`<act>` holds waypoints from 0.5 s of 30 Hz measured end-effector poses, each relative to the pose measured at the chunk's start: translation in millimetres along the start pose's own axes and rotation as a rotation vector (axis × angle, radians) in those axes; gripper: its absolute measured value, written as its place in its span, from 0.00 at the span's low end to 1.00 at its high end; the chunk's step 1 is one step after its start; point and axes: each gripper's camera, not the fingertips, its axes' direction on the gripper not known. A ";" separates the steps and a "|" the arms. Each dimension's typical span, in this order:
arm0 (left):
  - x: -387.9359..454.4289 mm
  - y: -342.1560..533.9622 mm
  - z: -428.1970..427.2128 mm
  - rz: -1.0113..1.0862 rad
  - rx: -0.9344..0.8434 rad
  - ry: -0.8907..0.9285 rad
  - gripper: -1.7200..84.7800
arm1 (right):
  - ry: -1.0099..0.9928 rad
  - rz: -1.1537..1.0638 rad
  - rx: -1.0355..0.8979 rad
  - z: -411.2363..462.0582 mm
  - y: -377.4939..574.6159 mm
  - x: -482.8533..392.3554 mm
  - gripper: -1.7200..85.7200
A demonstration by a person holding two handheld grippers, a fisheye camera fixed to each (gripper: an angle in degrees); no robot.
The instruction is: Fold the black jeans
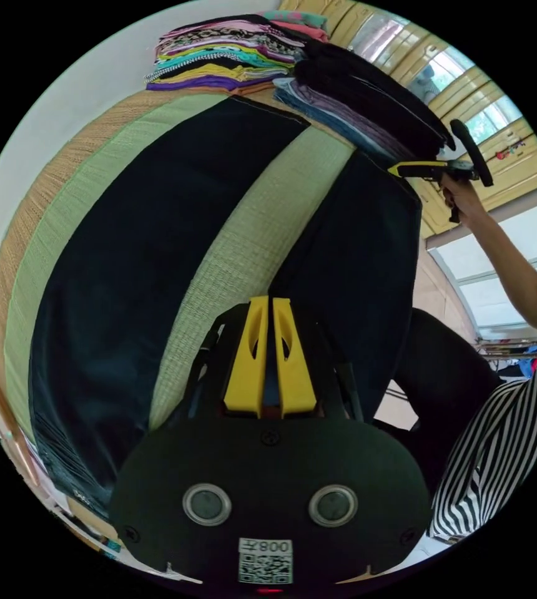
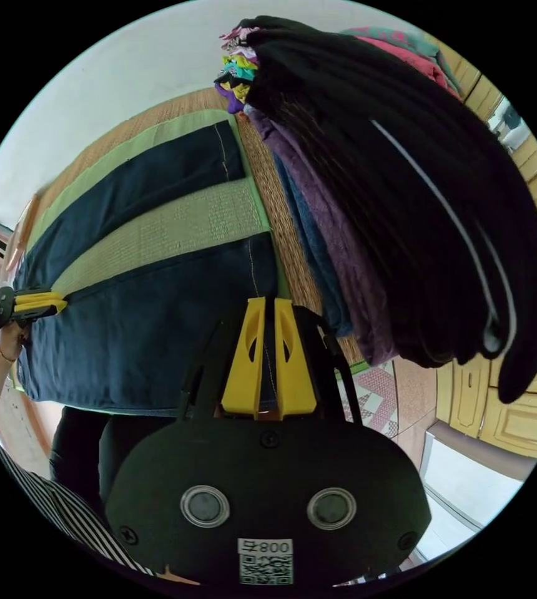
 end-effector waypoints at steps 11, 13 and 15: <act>-20.2 53.7 -3.4 -0.083 0.089 0.018 0.04 | 0.001 -0.034 0.068 -81.7 -38.5 -42.0 0.03; -26.8 62.0 9.1 -0.115 0.055 0.016 0.04 | 0.020 -0.026 0.006 -67.3 -54.2 -46.5 0.02; -31.2 75.6 9.7 -0.150 0.066 0.006 0.05 | 0.013 0.012 -0.054 -59.4 -68.8 -52.0 0.02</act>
